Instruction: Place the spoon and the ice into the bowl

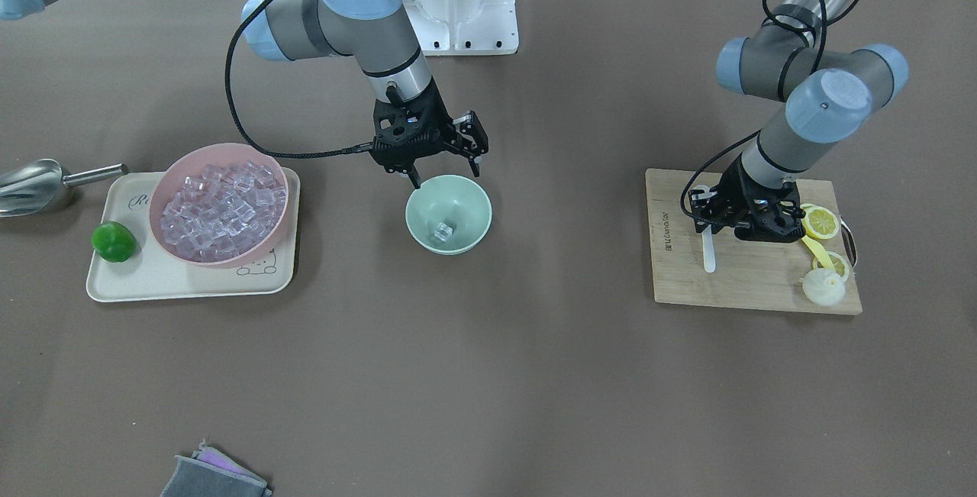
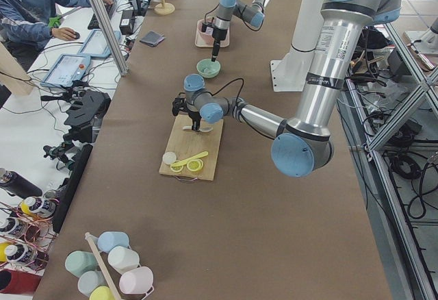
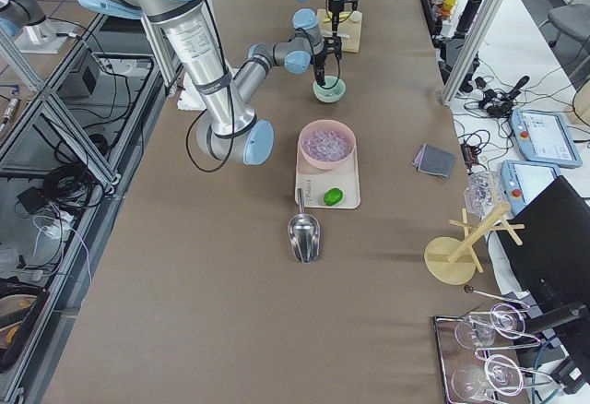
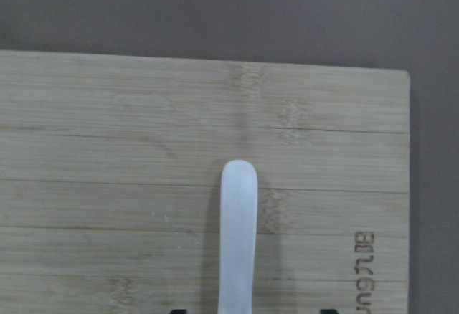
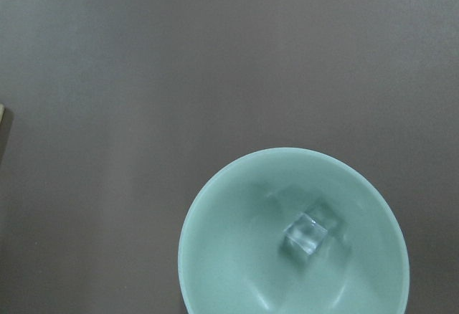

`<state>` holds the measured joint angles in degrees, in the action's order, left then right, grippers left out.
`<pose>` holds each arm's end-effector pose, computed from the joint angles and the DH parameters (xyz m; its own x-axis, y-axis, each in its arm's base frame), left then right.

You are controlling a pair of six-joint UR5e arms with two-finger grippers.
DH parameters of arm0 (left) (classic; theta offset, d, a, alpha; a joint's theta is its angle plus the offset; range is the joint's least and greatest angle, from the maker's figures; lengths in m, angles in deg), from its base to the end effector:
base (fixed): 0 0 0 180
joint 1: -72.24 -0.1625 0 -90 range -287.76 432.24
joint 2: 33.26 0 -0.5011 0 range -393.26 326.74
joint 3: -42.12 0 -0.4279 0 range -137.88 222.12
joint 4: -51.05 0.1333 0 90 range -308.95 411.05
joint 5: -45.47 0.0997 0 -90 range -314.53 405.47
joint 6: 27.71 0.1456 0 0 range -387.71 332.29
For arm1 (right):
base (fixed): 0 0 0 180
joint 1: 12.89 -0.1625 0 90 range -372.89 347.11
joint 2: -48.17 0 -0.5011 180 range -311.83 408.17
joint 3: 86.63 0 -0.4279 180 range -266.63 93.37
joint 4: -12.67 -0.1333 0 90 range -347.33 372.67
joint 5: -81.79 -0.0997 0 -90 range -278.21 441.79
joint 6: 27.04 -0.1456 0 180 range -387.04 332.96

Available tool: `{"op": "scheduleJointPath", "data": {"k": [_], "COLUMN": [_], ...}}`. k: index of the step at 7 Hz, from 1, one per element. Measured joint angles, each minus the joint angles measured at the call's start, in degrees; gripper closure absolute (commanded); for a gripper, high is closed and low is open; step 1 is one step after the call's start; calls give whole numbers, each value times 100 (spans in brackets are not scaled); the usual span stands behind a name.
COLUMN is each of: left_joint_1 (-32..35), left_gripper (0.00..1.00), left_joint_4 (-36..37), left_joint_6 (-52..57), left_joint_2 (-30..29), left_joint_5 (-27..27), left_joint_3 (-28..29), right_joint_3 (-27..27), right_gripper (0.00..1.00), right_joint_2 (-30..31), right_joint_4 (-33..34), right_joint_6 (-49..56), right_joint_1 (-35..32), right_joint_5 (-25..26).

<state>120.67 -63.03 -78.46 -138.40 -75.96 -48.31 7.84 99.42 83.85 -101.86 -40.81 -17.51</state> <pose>0.4210 -0.5611 0.5634 0.6598 0.0696 -0.7482 0.0001 0.9957 0.0928 -0.6547 -0.4712 0.2396 0.4878 -0.0340 0.8723 -0.2158 0.9636 0.1582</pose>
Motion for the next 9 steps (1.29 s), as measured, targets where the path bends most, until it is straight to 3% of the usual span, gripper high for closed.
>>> {"op": "scheduleJointPath", "data": {"k": [3,4,7,9], "left_joint_1": [11,13,-433,-1081], "left_gripper": [100,100,100,100], "left_joint_4": [20,48,56,28], "left_joint_6": [-31,-161,-1597,-2349], "left_joint_2": [-122,-331,-1491,-2321], "left_joint_5": [-52,-77,-42,500], "left_joint_3": [-49,-113,-104,226], "right_joint_3": [463,729,1375,1411], "right_gripper": [0,0,0,0], "right_joint_2": [303,510,1660,2546], "right_joint_4": [45,71,88,83], "right_joint_6": [21,50,992,2433], "right_joint_1": [-121,-338,-1717,-2674], "right_joint_5": [-126,-398,-1909,-2671]}}
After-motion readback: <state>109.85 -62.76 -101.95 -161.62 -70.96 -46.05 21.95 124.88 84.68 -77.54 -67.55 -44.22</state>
